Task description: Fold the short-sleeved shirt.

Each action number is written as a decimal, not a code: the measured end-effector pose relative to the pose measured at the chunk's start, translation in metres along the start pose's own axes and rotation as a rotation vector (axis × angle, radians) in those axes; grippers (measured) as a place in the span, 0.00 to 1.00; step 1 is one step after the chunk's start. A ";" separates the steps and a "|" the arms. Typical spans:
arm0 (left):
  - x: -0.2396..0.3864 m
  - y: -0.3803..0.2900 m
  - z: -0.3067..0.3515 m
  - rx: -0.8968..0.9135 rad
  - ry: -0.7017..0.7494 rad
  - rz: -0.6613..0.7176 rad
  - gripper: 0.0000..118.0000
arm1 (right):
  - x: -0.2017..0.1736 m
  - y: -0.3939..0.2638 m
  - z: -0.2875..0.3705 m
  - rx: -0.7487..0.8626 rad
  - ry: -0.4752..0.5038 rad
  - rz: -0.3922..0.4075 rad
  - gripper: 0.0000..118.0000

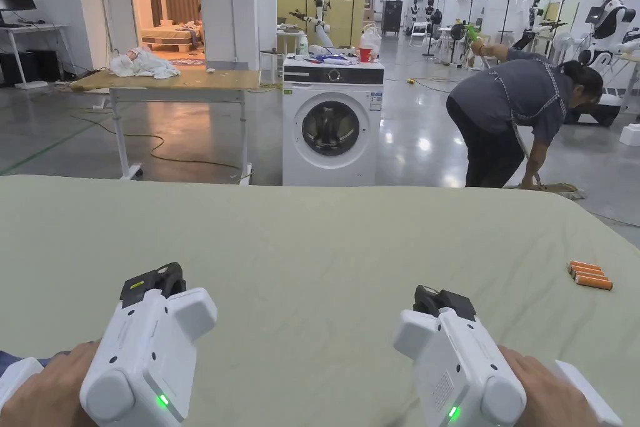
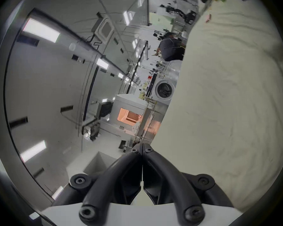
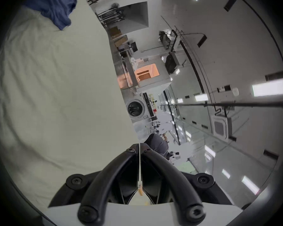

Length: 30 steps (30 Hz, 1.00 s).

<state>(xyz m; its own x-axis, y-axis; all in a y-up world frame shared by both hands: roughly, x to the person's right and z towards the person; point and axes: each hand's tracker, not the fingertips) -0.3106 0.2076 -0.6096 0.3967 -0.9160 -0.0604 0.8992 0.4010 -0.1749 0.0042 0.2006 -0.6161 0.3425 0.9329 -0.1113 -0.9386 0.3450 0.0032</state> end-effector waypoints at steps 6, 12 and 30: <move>-0.031 -0.010 -0.004 -0.082 -0.083 0.823 0.00 | 0.034 -0.001 0.018 -0.064 -0.023 -0.727 0.00; -0.036 -0.025 0.006 -0.064 -0.074 1.348 0.00 | 0.037 -0.024 0.001 -0.104 -0.029 -1.277 0.00; -0.076 -0.101 0.008 -0.283 -0.166 1.105 0.00 | 0.020 -0.017 -0.001 -0.133 0.012 -1.201 0.00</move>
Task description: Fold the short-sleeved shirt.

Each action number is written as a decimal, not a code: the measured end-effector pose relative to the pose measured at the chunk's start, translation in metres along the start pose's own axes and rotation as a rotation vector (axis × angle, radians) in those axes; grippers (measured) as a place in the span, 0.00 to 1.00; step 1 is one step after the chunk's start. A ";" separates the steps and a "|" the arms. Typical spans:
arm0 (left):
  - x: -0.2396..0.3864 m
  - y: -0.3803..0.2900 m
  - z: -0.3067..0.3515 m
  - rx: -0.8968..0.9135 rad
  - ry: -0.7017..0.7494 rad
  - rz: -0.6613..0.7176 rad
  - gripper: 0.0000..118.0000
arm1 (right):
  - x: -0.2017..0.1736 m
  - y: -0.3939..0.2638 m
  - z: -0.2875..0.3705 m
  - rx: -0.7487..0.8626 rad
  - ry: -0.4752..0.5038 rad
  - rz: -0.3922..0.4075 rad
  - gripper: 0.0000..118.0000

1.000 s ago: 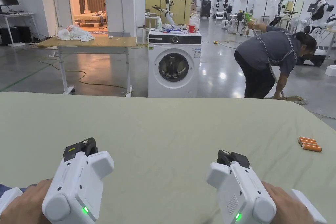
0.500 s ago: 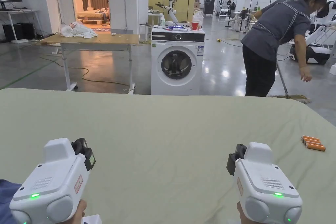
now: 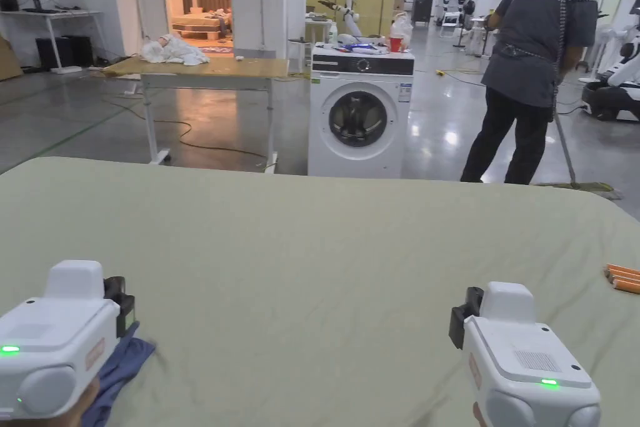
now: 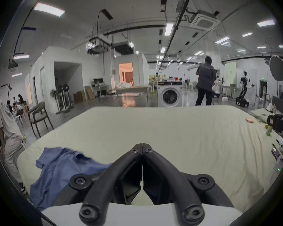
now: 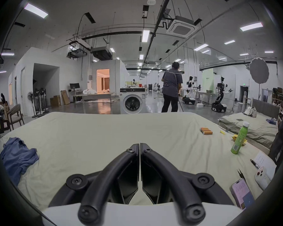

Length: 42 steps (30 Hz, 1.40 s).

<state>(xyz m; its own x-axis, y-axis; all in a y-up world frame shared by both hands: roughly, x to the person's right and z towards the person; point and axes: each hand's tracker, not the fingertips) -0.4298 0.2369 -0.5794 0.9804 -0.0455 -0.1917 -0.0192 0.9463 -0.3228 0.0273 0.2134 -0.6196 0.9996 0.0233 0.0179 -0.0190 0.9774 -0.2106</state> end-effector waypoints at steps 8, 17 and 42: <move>-0.123 -0.025 0.000 -0.358 0.101 0.062 0.17 | -0.016 -0.013 -0.008 -0.036 0.045 0.031 0.00; -0.163 -0.078 -0.031 -0.640 0.079 0.113 0.67 | -0.033 -0.021 -0.013 -0.067 0.086 0.050 0.00; -0.158 -0.034 -0.011 -0.313 0.049 0.107 0.00 | -0.030 -0.023 -0.008 -0.080 0.078 0.071 0.00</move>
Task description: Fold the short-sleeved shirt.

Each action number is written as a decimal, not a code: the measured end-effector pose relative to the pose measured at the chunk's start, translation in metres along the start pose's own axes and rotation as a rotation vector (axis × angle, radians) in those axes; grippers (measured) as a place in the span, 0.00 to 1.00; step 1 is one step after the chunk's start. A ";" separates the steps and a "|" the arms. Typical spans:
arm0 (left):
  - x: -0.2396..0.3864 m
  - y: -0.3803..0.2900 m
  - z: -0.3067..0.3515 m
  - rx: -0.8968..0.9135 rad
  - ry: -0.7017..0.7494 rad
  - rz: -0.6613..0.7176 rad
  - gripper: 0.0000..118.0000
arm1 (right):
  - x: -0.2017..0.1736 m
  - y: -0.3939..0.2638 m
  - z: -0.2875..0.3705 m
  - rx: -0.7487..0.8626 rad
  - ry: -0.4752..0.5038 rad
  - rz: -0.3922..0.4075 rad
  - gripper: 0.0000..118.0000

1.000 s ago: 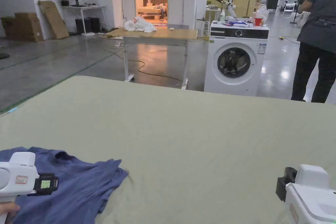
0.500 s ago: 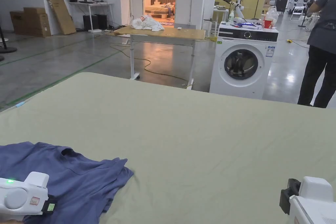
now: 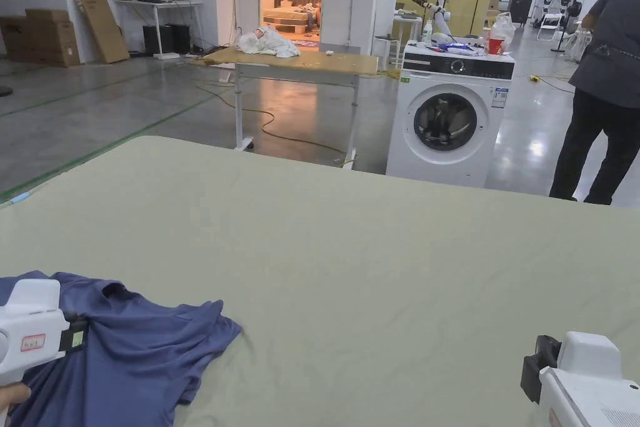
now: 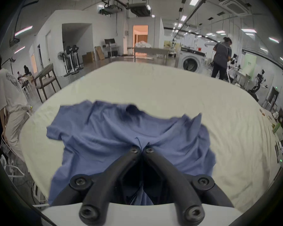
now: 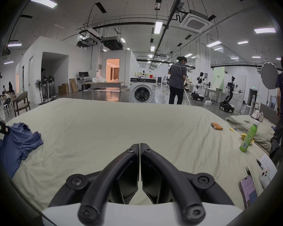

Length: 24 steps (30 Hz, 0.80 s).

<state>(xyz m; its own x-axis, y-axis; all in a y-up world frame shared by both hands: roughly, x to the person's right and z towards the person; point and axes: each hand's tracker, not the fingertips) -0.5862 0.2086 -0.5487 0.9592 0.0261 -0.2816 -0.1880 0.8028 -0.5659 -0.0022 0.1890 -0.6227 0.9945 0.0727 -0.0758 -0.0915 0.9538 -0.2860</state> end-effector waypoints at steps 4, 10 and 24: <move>0.011 0.029 0.019 0.122 -0.056 0.014 0.00 | 0.003 0.004 0.003 0.015 -0.002 -0.007 0.00; 0.065 0.092 0.060 0.299 -0.168 -0.102 0.00 | 0.010 0.010 0.010 0.033 -0.009 -0.019 0.00; 0.273 0.166 0.101 0.461 -0.613 -0.220 0.00 | 0.053 0.016 0.040 0.084 -0.076 -0.076 0.00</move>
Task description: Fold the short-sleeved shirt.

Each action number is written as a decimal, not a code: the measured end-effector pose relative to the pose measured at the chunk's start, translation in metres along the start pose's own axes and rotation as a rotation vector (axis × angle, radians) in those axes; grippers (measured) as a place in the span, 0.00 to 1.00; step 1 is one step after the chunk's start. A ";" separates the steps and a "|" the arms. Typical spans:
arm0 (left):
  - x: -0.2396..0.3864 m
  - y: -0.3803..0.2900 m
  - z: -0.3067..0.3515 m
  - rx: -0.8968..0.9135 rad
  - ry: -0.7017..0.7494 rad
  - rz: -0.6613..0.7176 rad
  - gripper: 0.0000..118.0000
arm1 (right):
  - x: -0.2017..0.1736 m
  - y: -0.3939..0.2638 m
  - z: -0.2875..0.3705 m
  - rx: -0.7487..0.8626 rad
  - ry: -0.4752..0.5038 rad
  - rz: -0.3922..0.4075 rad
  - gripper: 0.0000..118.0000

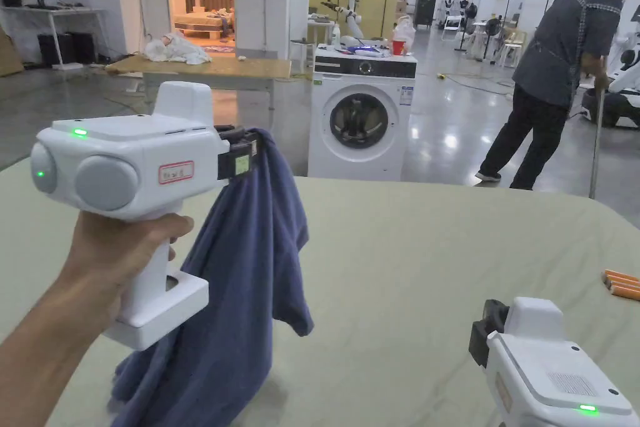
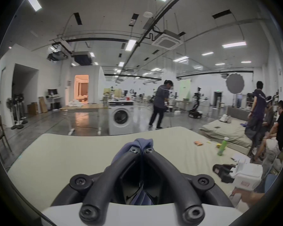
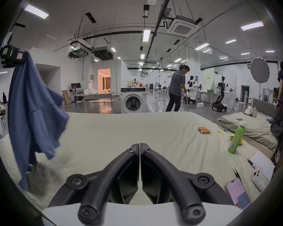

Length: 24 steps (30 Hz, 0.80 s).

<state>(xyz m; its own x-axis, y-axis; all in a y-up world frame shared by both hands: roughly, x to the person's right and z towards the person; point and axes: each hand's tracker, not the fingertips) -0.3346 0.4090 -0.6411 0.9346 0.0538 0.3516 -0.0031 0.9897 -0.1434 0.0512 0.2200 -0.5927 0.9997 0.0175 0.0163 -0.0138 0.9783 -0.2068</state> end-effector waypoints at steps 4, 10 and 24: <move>0.044 -0.018 -0.043 -0.056 -0.122 0.019 0.00 | 0.020 0.001 0.010 0.011 -0.034 -0.009 0.00; 0.082 -0.097 -0.092 -0.265 -0.233 0.039 0.00 | 0.047 -0.006 0.020 -0.003 -0.088 -0.020 0.00; 0.006 -0.175 -0.056 -0.207 -0.052 0.137 0.69 | 0.039 -0.011 0.021 -0.029 -0.058 0.003 0.00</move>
<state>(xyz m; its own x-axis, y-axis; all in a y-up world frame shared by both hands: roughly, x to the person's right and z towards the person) -0.3086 0.2290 -0.6659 0.9109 0.1973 0.3624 -0.0503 0.9248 -0.3771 0.0902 0.2144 -0.5698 0.9968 0.0335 0.0719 -0.0156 0.9718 -0.2354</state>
